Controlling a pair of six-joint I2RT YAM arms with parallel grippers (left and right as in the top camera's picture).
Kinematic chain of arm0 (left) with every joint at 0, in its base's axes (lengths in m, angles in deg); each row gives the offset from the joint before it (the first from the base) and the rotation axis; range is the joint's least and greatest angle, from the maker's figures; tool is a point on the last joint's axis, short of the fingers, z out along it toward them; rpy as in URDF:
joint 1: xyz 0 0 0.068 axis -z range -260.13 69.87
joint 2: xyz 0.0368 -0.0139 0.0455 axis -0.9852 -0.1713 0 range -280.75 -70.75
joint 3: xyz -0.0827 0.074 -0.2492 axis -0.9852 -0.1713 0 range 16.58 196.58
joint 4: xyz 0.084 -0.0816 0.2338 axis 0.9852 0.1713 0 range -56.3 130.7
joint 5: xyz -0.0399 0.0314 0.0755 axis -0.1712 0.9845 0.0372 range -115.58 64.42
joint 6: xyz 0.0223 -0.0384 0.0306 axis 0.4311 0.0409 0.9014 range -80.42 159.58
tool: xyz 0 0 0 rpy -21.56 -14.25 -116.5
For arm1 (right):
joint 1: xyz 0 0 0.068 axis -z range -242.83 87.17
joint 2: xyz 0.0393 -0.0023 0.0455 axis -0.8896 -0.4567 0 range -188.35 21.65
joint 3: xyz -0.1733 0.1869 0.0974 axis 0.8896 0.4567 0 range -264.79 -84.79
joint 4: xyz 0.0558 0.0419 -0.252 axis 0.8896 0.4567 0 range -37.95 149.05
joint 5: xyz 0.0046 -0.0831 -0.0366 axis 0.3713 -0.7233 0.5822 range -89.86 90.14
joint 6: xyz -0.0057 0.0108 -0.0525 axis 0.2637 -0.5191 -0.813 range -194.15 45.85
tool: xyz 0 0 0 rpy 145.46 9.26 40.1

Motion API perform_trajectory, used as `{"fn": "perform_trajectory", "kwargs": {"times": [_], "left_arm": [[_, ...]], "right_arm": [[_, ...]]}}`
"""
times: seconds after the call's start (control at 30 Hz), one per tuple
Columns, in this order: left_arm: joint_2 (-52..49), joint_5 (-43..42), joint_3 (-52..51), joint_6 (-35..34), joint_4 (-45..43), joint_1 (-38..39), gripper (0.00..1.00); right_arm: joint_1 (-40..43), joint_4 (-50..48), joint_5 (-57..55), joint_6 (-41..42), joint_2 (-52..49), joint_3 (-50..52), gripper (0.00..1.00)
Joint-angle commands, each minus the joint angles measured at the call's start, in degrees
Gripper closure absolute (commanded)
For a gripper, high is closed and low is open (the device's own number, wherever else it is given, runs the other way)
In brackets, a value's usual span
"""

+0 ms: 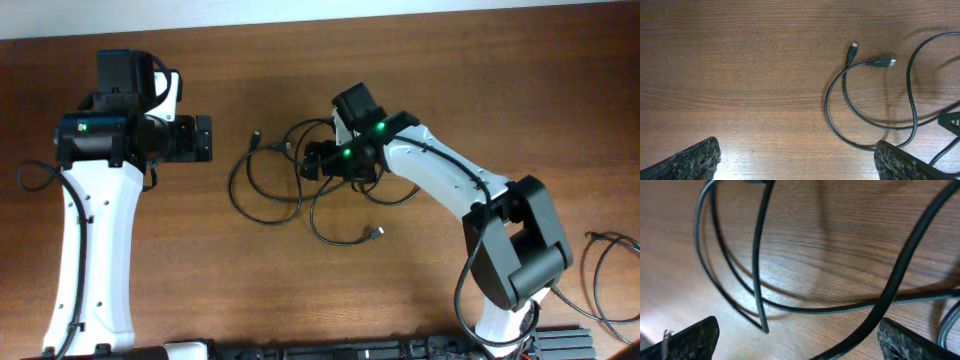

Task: Untangle cables
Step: 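Reach the right gripper back into the black cable pile and grasp, then lift the grasped cables up and toward the top edge with the right gripper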

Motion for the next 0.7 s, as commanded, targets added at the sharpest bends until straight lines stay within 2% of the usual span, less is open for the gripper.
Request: {"fn": "perform_trajectory", "kwargs": {"times": [0.0,0.1,0.23,0.37,0.4,0.47,0.5,0.6,0.67], "left_arm": [[-0.09,0.42,0.55,0.72,0.09,-0.24,0.01],[-0.09,0.44,0.55,0.7,0.07,-0.24,0.01],[-0.09,0.42,0.55,0.72,0.09,-0.24,0.01],[-0.09,0.44,0.55,0.72,0.07,-0.24,0.01],[-0.09,0.42,0.55,0.72,0.07,-0.24,0.01],[-0.09,0.44,0.55,0.72,0.09,-0.24,0.01],[-0.09,0.42,0.55,0.72,0.09,-0.24,0.01],[-0.09,0.42,0.55,0.72,0.07,-0.24,0.01],[-0.09,0.42,0.55,0.72,0.09,-0.24,0.01]], "right_arm": [[-0.83,-0.13,-6.56,4.48,-0.52,0.15,0.01],[-1.18,-0.22,-9.57,5.66,-1.36,0.15,0.1],[-1.29,-0.68,-11.39,8.31,-3.89,0.15,0.17],[-1.88,-2.12,-11.34,8.33,-5.84,0.15,0.32],[-2.05,-2.29,-11.39,8.39,-6.21,0.15,0.42],[-2.08,-2.32,-11.34,8.5,-6.43,0.15,0.9],[-2.05,-2.36,-11.34,8.5,-6.43,0.13,0.96],[-1.86,-2.93,-10.45,7.8,-5.57,-0.22,0.96],[-1.86,-2.84,-9.9,4.48,-3.67,-1.16,0.96]]}}
